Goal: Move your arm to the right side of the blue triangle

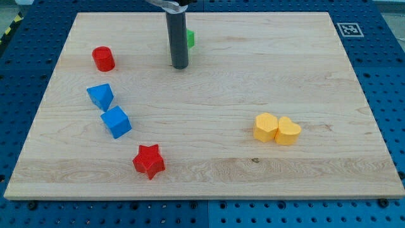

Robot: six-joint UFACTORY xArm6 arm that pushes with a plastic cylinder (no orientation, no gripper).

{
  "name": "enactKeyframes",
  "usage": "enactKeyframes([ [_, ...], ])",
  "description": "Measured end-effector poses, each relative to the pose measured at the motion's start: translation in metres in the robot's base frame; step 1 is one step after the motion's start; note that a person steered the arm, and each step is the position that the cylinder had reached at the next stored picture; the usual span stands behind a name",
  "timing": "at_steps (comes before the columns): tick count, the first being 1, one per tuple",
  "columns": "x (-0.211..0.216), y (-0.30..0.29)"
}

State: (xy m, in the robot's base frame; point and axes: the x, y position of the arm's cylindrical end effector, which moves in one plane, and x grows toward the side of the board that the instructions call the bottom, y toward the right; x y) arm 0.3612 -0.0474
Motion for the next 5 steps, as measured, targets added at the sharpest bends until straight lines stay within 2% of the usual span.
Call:
enactKeyframes([
  [1, 0.03, 0.0],
  [3, 0.033, -0.002],
  [5, 0.044, -0.05],
])
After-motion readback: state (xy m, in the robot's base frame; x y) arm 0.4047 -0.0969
